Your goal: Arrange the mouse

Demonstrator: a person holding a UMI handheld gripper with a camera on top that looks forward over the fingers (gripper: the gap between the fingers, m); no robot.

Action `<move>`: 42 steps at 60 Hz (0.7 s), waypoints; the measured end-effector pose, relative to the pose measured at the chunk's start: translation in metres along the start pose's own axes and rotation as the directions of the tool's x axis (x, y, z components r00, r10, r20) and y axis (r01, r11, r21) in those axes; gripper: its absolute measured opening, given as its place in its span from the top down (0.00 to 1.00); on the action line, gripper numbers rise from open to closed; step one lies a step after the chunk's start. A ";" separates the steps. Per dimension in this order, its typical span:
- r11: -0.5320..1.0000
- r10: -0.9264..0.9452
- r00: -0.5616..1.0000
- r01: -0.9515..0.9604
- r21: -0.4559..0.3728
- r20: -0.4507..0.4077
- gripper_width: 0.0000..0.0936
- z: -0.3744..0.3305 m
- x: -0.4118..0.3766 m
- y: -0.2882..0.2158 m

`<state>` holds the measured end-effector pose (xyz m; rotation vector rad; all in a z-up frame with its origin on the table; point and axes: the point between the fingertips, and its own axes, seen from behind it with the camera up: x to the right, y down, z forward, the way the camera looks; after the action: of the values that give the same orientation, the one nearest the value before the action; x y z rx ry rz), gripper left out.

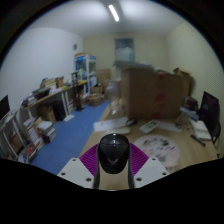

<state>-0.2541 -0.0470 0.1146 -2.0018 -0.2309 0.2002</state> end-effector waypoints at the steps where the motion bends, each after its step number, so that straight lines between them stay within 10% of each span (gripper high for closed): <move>1: 1.000 0.008 1.000 -0.008 0.015 -0.015 0.59 -0.001 0.012 -0.010; 12: 0.999 0.032 0.982 -0.030 0.013 -0.185 0.59 0.029 0.141 -0.026; 29: 0.975 0.029 0.982 -0.069 -0.213 -0.184 0.59 0.096 0.186 0.077; 42: 0.965 0.087 0.984 -0.122 -0.234 -0.153 0.33 0.095 0.182 0.086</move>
<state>-0.0947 0.0457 -0.0106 -2.2631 -0.0600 0.0990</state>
